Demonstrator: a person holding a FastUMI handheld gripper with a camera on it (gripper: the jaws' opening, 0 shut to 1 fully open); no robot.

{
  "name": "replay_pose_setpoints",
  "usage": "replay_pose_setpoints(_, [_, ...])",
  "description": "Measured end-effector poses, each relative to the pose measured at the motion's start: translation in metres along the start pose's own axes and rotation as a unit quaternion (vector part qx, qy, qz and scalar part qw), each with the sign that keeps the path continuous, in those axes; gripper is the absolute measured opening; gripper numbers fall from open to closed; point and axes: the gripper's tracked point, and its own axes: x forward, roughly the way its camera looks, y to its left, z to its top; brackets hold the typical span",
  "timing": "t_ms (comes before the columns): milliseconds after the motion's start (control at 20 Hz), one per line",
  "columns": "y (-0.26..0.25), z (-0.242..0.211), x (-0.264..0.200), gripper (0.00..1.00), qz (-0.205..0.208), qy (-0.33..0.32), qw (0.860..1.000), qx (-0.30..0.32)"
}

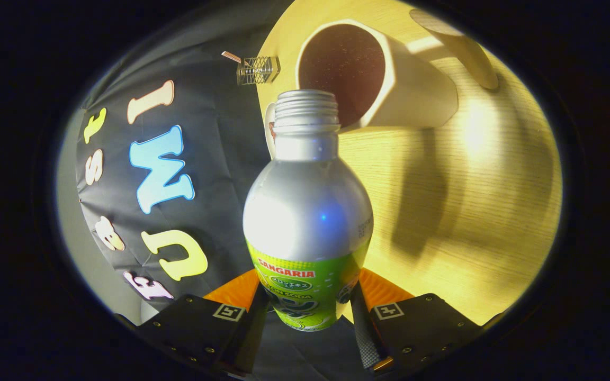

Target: Take the bottle from table, then pour the juice into the cup, finally place the bottle on the coaster

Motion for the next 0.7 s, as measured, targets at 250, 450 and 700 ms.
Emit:
replay_pose_setpoints(250, [0.0012,-0.0031,0.0011,0.73,-0.004,0.008,1.000,0.020])
replay_pose_setpoints(450, [0.0002,-0.0043,0.0006,0.73,-0.006,0.011,0.999,0.036])
replay_pose_setpoints(700, [0.0004,-0.0063,0.0014,0.73,-0.004,0.018,0.999,0.051])
